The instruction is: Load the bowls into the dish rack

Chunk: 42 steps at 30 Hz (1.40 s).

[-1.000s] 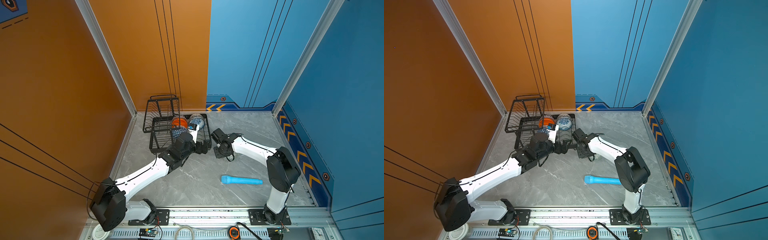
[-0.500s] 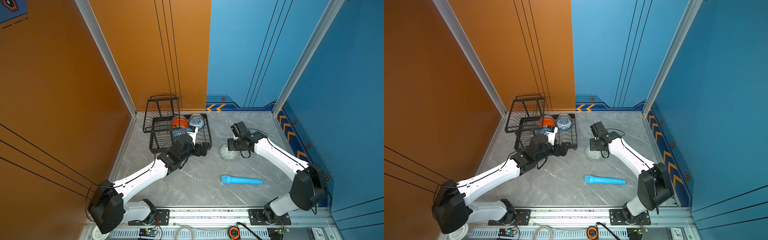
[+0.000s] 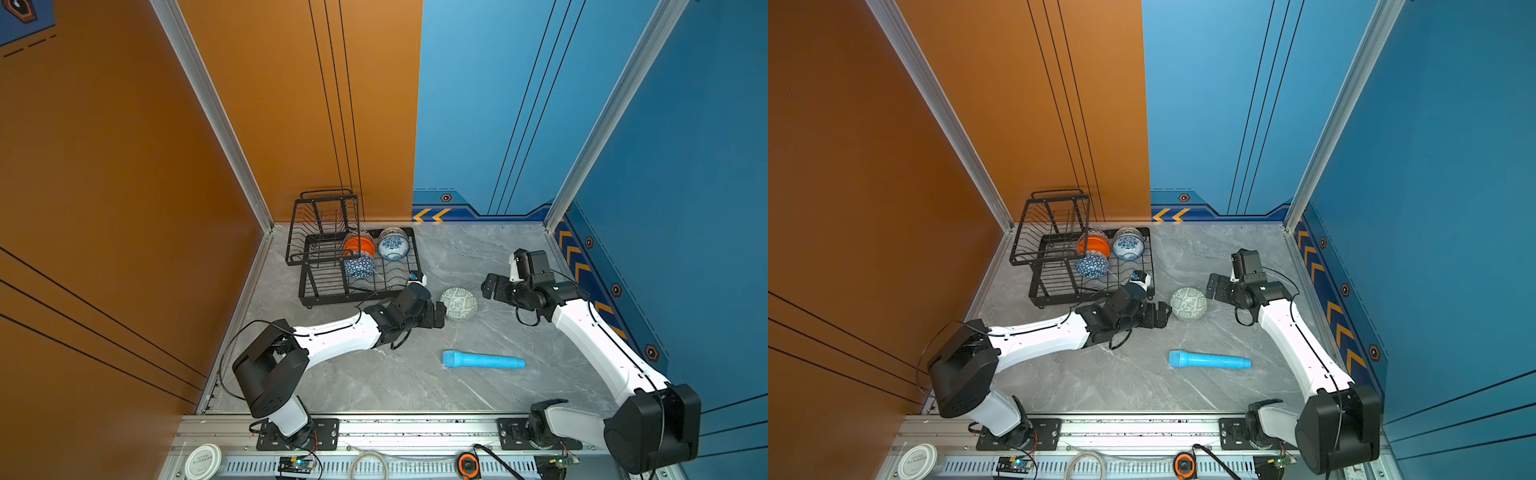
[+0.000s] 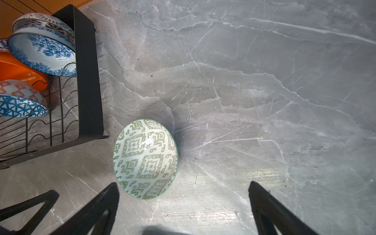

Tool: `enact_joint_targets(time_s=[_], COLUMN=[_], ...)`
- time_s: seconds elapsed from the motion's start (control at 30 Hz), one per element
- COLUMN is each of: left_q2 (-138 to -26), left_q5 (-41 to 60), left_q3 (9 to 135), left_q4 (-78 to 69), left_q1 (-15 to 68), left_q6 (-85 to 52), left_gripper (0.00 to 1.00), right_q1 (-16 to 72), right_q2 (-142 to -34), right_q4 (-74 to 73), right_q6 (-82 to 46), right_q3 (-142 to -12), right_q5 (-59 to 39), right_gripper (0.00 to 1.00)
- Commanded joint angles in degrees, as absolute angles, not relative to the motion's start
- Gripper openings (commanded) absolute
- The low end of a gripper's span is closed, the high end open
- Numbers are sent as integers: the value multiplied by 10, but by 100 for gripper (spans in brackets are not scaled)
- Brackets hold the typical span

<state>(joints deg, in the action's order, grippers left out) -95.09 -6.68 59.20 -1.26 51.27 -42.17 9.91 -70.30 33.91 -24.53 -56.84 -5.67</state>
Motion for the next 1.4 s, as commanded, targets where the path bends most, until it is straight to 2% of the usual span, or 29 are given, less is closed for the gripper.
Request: enact_joint_targets(time_s=[0.0, 0.17, 0.43, 0.6, 0.93, 1.0, 1.1, 1.2, 1.3, 1.37], left_q2=[-989, -1054, -1102, -1129, -1177, -1184, -1193, -1199, -1199, -1199], left_q5=[-77, -50, -34, -28, -40, -40, -46, -45, -51, -56], left_q3=[634, 682, 717, 732, 764, 769, 773, 776, 774, 772], left_q4=[-14, -4, 3, 3, 12, 12, 12, 12, 12, 12], left_q1=[511, 496, 491, 495, 507, 511, 517, 522, 524, 526], left_q6=[-492, -528, -538, -530, -516, -512, -512, -509, -508, -504], left_gripper=[98, 100, 93, 82, 68, 60, 55, 44, 41, 34], right_q1=[87, 75, 40, 16, -14, -18, -22, -25, -30, -32], right_q2=[-676, -642, -601, -579, -539, -534, -530, -521, -511, -507], right_q4=[309, 292, 278, 253, 234, 233, 232, 232, 232, 232], right_q6=[-262, -267, -268, -288, -308, -309, -313, -315, -318, -321], right_q3=[-547, -527, -495, -469, -429, -426, -421, -417, -412, -409], right_q5=[-100, -110, -119, -148, -178, -184, -190, -192, -195, -199], right_gripper=[100, 100, 100, 100, 100, 100, 100, 100, 100, 100])
